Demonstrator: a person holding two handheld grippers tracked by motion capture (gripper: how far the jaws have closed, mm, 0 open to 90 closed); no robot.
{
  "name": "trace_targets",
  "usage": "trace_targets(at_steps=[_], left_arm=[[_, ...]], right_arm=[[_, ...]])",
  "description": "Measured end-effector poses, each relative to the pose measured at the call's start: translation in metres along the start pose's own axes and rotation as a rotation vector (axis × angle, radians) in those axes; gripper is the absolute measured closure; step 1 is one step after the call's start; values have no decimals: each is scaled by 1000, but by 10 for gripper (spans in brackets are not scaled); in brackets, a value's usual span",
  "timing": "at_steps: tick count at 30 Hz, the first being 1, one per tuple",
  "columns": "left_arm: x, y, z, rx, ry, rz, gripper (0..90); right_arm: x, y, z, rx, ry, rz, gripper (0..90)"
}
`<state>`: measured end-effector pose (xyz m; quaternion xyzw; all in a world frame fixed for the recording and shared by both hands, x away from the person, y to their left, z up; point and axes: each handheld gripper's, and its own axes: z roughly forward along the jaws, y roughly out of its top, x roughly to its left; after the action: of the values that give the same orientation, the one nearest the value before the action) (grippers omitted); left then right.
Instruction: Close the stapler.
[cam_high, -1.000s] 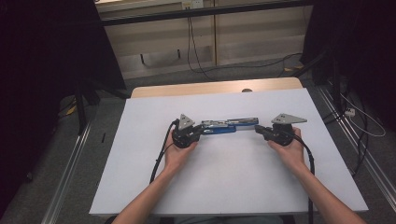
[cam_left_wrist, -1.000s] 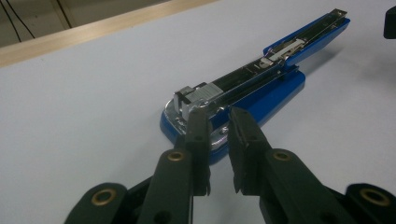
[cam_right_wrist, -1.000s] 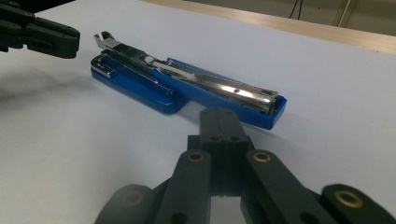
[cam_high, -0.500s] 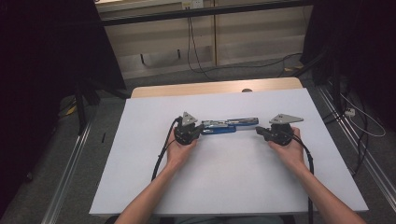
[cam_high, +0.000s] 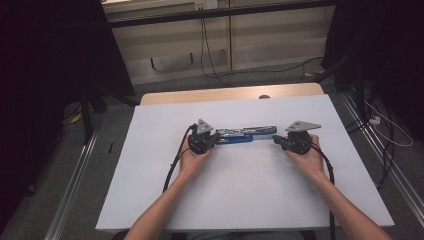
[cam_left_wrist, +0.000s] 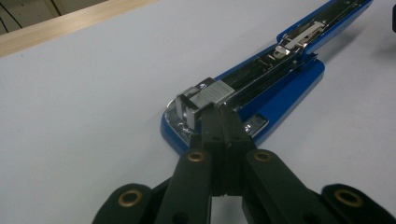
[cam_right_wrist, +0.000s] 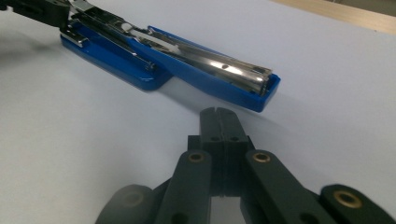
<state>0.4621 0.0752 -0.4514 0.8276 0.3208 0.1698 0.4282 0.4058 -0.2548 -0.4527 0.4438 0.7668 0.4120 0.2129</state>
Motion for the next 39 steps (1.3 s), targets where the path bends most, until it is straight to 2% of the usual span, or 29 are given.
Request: trace_targets(at_steps=[2, 3, 5, 9, 15, 18, 20, 22, 28, 32, 39], left_arm=[[-2, 0, -1, 1, 22, 23, 900], [-2, -1, -1, -1, 19, 10, 900], [0, -1, -1, 1, 9, 5, 900], [1, -1, -2, 3, 11, 5, 900], [1, -1, -2, 3, 11, 6, 900], [2, -1, -2, 2, 10, 11, 900], [-1, -1, -2, 9, 26, 36, 900], [-1, -1, -2, 8, 26, 36, 900], [1, -1, -2, 3, 14, 26, 900], [1, -1, -2, 1, 6, 21, 900], [1, -1, -2, 3, 5, 21, 900]], right_arm=[[-2, 0, 1, 9, -8, 3, 900], [-2, 0, 1, 13, -8, 16, 900], [-2, 1, 2, 47, -17, -5, 900], [-5, 3, 6, 77, -16, 3, 900], [-11, 10, 10, 96, -33, 8, 900], [-11, 9, 12, 111, -30, 21, 900], [-11, 8, 13, 127, -40, 17, 900], [-10, 7, 15, 142, -41, 17, 900], [-9, 9, 18, 140, -50, 5, 900], [-8, 8, 19, 134, -56, -21, 900], [-9, 8, 20, 127, -53, -18, 900]])
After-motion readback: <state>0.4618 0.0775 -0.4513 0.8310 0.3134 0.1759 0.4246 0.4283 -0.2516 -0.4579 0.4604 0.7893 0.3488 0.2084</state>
